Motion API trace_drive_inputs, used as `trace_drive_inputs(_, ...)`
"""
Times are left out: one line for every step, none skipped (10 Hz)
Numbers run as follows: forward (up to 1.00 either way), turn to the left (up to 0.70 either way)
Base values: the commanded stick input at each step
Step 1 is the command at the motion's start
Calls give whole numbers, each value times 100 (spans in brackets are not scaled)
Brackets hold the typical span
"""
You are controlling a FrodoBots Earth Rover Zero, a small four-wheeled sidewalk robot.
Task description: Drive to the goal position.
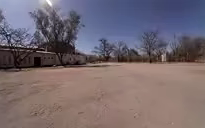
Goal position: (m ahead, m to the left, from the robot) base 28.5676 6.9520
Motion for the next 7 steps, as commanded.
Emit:
trace_drive_inputs(100,0)
trace_drive_inputs(100,0)
trace_drive_inputs(100,0)
trace_drive_inputs(100,0)
trace_drive_inputs(100,0)
trace_drive_inputs(100,0)
trace_drive_inputs(100,0)
